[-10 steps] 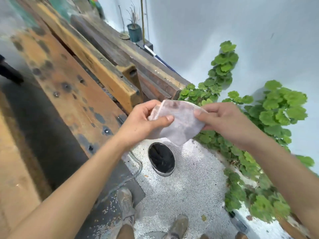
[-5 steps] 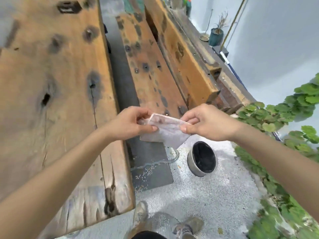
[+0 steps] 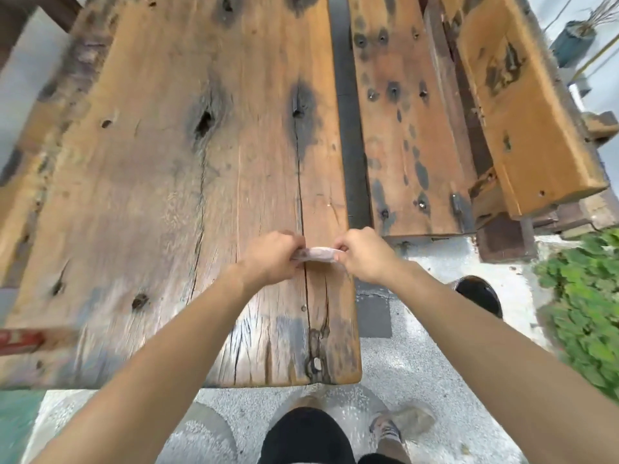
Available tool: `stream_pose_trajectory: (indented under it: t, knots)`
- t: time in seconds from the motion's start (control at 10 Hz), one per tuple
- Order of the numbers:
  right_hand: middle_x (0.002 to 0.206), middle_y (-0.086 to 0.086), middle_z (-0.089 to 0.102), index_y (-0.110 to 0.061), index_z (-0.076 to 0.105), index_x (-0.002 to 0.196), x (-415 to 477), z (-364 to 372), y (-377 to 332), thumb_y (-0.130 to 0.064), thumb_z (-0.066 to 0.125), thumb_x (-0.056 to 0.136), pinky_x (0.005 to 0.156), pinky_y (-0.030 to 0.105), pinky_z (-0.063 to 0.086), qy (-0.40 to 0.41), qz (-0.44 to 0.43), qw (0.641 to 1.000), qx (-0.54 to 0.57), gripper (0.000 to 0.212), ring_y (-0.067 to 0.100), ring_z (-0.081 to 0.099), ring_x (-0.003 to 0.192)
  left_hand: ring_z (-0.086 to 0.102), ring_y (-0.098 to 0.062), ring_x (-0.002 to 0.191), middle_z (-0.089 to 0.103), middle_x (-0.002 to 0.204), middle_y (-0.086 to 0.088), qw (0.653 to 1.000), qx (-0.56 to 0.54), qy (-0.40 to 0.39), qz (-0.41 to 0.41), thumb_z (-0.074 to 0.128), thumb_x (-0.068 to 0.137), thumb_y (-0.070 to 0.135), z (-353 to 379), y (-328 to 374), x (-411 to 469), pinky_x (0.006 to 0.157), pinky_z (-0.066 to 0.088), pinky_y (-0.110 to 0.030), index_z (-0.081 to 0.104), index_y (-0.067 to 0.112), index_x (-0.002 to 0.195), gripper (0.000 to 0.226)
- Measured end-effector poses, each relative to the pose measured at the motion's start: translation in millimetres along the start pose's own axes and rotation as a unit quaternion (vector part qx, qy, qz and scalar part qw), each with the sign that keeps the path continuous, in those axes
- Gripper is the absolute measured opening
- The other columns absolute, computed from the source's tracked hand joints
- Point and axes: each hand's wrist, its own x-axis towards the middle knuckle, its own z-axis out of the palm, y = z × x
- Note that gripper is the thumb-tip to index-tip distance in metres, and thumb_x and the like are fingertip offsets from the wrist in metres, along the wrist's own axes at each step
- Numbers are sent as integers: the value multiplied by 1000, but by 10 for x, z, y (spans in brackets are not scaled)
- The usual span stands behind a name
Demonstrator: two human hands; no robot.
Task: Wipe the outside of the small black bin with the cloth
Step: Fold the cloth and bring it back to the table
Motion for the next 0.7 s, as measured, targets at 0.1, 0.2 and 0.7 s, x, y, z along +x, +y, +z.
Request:
stream_pose_trajectory:
  t: [0.1,0.2,0.7]
  knots:
    - [102,16,72,-23,73,113,-31,484,7,-24,60,99,86,41,55,-21,10,999,-25,19,37,66,98,63,-28,88,60,101,-4,1000,14,2,-20,53,93,26,485,-100,-187,71,52,-38,60,19,107,17]
    - [104,15,71,-23,72,113,-193,903,55,-18,55,99,86,45,56,-63,42,997,-34,23,36,67,97,63,-29,88,62,100,-4,999,15,-27,-12,50,92,30,951,-74,-416,74,51,-38,61,18,106,21]
    - [170,6,1,-16,7,162,-1500,1001,888,-44,31,108,126,39,6,115,123,986,15,66,22,-4,156,4,-24,154,11,167,0,999,-1,-4,42,20,99,63,1307,1226,-501,123,2,-43,8,19,158,74]
